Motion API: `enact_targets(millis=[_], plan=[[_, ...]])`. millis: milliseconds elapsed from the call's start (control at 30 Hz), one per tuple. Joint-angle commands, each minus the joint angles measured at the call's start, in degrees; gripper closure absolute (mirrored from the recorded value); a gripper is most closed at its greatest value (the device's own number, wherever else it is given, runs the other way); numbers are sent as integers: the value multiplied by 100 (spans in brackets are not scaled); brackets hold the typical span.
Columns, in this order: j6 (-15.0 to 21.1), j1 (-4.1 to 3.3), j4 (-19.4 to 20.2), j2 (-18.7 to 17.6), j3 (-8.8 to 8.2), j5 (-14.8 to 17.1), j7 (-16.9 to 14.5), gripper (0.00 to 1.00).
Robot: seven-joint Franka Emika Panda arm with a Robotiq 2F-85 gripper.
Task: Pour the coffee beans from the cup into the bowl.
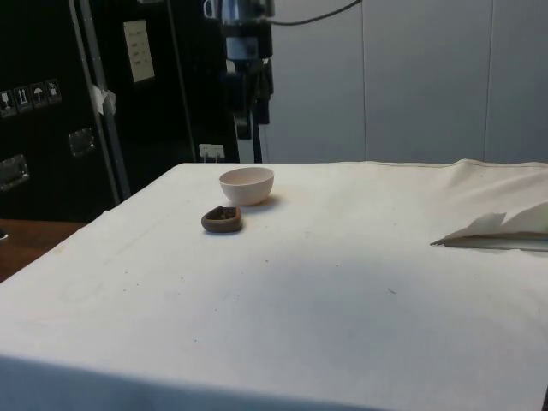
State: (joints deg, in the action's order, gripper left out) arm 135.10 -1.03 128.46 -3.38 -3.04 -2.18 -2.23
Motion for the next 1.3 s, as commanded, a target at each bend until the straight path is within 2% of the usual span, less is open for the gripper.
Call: enact_targets(millis=[0,67,300,333,367,633,700,733,967,1000,1033,1233,1267], plan=[[40,-6,-74,-115,11,57,-11,0],[23,0,-120,-166,11,6,0,0],[183,6,-579,-796,46,115,-40,0],[138,0,-521,-710,29,34,0,0],[201,6,-630,-871,52,126,-40,0],[401,17,-1003,-1432,69,178,-63,0],[372,0,-1003,-1432,34,97,-17,0],[447,23,-1060,-1530,69,189,-69,0],[670,23,-1261,-1891,103,223,-86,0],[619,0,-1238,-1845,57,143,-34,0],[705,29,-1283,-1937,109,229,-92,0],[951,40,-1432,-2246,138,258,-155,0],[911,0,-1404,-2212,80,178,-86,0]])
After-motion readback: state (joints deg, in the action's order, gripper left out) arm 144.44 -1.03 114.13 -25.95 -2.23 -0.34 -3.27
